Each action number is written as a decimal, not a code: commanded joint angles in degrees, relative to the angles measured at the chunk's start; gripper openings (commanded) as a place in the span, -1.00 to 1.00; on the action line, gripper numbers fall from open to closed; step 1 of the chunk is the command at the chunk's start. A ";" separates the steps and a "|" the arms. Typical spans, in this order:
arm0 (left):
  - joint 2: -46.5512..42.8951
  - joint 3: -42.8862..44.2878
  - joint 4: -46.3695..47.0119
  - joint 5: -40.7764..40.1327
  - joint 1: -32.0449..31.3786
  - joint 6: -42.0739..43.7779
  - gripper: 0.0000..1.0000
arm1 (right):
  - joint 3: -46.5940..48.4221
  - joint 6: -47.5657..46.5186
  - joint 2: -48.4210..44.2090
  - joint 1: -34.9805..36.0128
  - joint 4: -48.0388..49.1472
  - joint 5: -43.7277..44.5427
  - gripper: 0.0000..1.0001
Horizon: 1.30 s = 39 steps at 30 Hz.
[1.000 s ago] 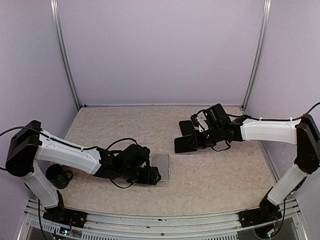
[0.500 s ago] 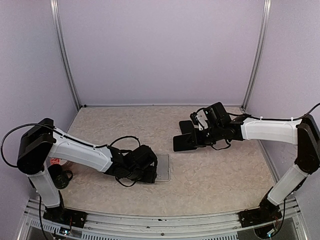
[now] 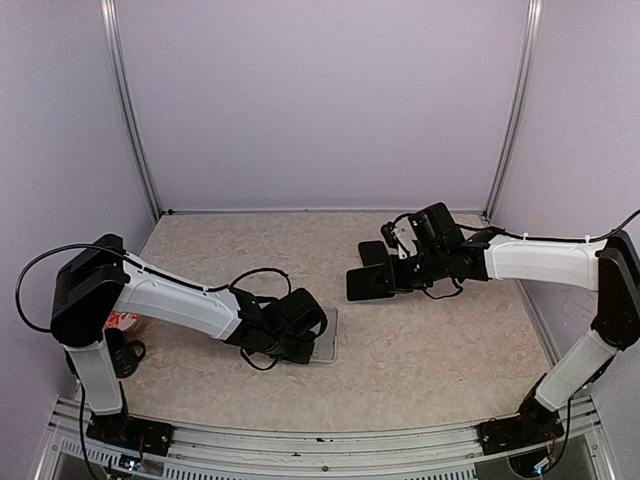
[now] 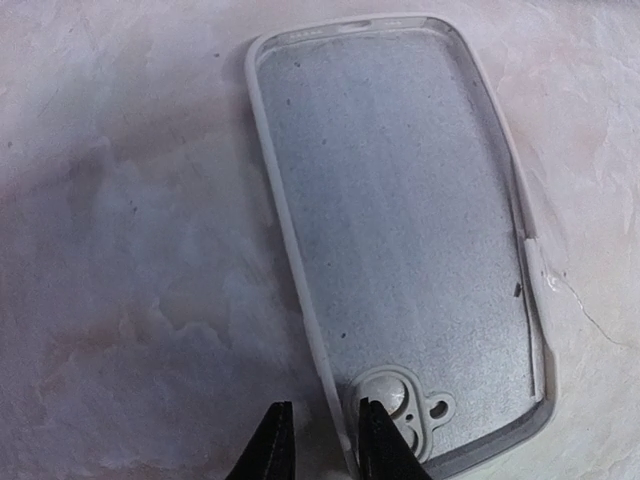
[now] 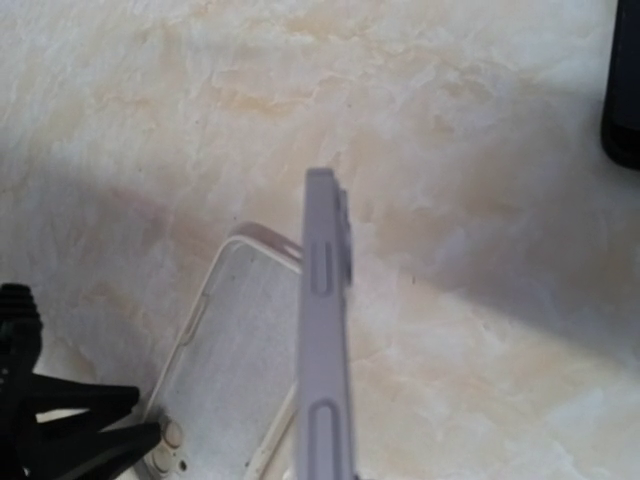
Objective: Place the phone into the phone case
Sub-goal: Rotate the phone case at the center of the board.
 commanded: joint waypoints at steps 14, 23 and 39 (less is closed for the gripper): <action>0.66 6.31 0.76 4.74 3.22 23.50 -1.00 | 2.35 -2.98 -7.46 -1.14 -1.91 -0.28 -1.00; -0.99 4.33 -1.08 5.57 7.97 15.95 -0.72 | 1.24 -3.14 -9.57 -1.39 -2.24 -0.37 -1.00; 2.11 7.32 -1.16 10.82 8.38 12.91 -0.47 | 1.00 -3.03 -9.79 -1.58 -1.90 -0.41 -1.00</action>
